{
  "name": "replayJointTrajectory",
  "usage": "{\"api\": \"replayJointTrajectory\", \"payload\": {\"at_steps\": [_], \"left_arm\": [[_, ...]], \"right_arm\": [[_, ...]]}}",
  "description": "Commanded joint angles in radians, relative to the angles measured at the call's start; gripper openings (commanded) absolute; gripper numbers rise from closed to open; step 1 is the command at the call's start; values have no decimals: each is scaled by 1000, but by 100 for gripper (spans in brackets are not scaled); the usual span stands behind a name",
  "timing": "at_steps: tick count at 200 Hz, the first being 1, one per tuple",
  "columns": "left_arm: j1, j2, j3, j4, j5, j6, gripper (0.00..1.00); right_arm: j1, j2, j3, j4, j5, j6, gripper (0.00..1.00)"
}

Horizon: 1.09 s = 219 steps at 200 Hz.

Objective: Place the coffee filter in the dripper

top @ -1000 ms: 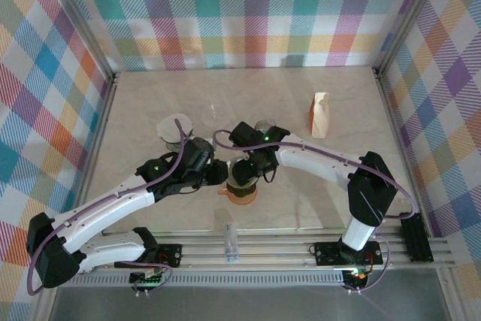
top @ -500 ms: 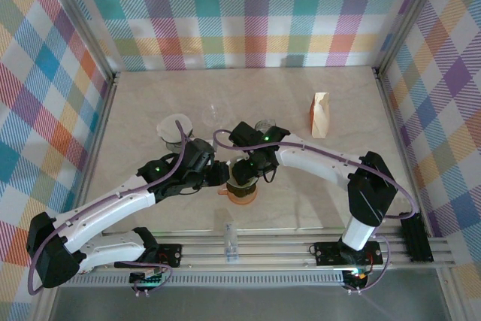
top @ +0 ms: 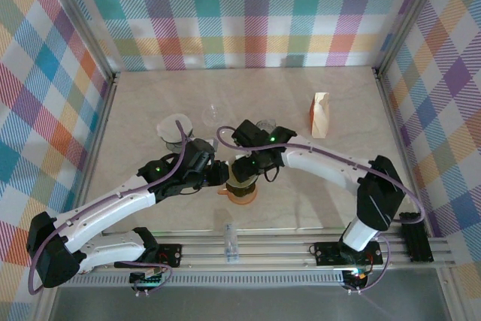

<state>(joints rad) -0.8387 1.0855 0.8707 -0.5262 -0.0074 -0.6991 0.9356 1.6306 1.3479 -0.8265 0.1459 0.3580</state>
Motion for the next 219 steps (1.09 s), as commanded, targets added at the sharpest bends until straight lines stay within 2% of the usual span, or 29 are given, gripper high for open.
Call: {"api": "replayJointTrajectory", "payload": {"at_steps": [1, 59, 94, 181, 219], "left_arm": [[12, 7, -15, -3, 9, -5, 23], [12, 7, -17, -2, 5, -7, 24], [12, 8, -15, -3, 1, -9, 27], [11, -21, 3, -15, -13, -14, 44], [12, -55, 17, -22, -22, -23, 59]], "right_arm": [[5, -67, -3, 6, 40, 15, 77], [3, -221, -20, -10, 147, 27, 78], [4, -299, -69, 6, 164, 44, 78], [3, -410, -164, 49, 182, 93, 79], [3, -453, -190, 62, 199, 105, 79]]}}
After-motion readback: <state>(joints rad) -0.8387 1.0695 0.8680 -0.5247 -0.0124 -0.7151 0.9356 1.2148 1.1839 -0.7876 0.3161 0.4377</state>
